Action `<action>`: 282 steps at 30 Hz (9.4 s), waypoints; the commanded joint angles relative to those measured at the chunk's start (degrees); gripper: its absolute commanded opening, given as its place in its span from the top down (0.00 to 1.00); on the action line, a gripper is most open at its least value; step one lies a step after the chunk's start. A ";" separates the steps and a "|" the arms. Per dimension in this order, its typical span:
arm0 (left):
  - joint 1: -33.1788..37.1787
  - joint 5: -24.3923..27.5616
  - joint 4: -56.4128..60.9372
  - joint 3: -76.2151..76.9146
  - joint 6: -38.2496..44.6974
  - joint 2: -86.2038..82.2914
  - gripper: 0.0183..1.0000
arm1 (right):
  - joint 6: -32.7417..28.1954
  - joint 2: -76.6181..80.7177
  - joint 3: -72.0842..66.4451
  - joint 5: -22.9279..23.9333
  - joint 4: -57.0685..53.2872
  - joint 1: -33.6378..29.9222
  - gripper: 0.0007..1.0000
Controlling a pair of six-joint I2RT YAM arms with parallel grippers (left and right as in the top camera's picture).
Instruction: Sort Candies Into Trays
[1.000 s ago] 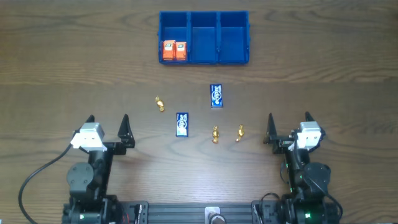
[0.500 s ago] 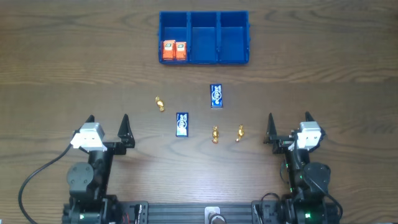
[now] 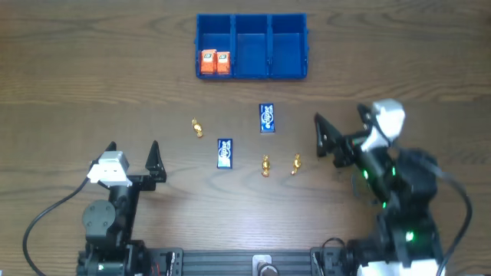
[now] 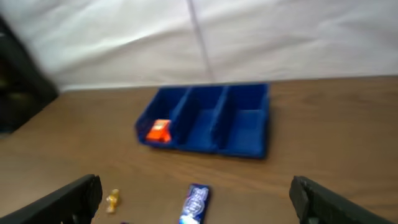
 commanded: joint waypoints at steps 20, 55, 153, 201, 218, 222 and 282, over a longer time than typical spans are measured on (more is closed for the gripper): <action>0.39 1.05 -1.97 -1.09 0.39 -0.33 0.00 | 35.65 68.94 39.19 29.86 -23.89 47.36 0.00; 0.39 1.05 -1.97 -1.09 0.39 -0.33 0.00 | 32.37 69.70 53.29 41.00 -38.12 46.45 0.71; 0.39 1.05 -1.97 -1.09 0.39 -0.33 0.00 | 10.71 94.97 82.53 33.79 -26.12 21.20 0.67; 0.39 1.05 -1.97 -1.09 0.39 -0.33 0.00 | 26.67 102.86 76.37 22.71 -38.66 43.08 0.84; 0.39 1.05 -1.97 -1.09 0.39 -0.33 0.00 | 9.84 78.82 76.30 31.69 -34.27 17.25 0.88; 0.39 1.05 -1.97 -1.09 0.39 -0.33 0.00 | 7.76 79.89 73.11 31.12 -30.56 12.55 0.87; 0.39 1.05 -1.97 -1.09 0.39 -0.33 0.00 | 31.56 64.39 16.33 21.73 -18.45 35.41 0.88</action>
